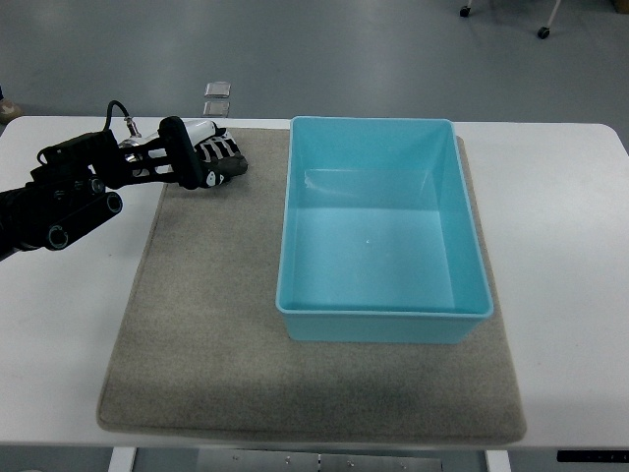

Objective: Place brown hippo in blue box with left hand
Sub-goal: 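Lift the hippo off the mat with the left hand, then carry the hippo over the blue box and lower it inside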

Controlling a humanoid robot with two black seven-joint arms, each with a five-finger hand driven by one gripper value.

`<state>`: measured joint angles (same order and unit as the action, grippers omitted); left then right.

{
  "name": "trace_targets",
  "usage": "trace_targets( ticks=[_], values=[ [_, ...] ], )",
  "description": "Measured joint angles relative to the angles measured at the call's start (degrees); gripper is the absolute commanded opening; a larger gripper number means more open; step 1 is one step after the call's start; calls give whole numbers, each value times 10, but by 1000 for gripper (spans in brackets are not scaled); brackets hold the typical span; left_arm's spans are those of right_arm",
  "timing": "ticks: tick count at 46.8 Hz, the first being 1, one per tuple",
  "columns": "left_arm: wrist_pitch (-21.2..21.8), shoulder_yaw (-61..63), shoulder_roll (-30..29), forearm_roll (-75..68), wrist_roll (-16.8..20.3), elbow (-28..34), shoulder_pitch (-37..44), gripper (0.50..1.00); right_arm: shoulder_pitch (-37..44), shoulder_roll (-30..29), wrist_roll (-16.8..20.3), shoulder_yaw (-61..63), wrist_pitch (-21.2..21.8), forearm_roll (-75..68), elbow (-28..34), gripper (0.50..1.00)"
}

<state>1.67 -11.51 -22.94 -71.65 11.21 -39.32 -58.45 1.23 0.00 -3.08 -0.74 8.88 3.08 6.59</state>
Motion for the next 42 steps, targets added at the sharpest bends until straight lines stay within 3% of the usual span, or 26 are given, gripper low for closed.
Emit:
trace_targets(
  ticks=[21,33,42],
  values=[
    [7,-17,-21,14,-1,-35,-48,500,0,0,0,-1,0,0,0,936],
    [8,-30,-74,11,11,-179,-104,500,0,0,0,0,0,0,0,936],
    [-15,-25,-80,6,24,-291,-109,500,0,0,0,0,0,0,0,936]
  ],
)
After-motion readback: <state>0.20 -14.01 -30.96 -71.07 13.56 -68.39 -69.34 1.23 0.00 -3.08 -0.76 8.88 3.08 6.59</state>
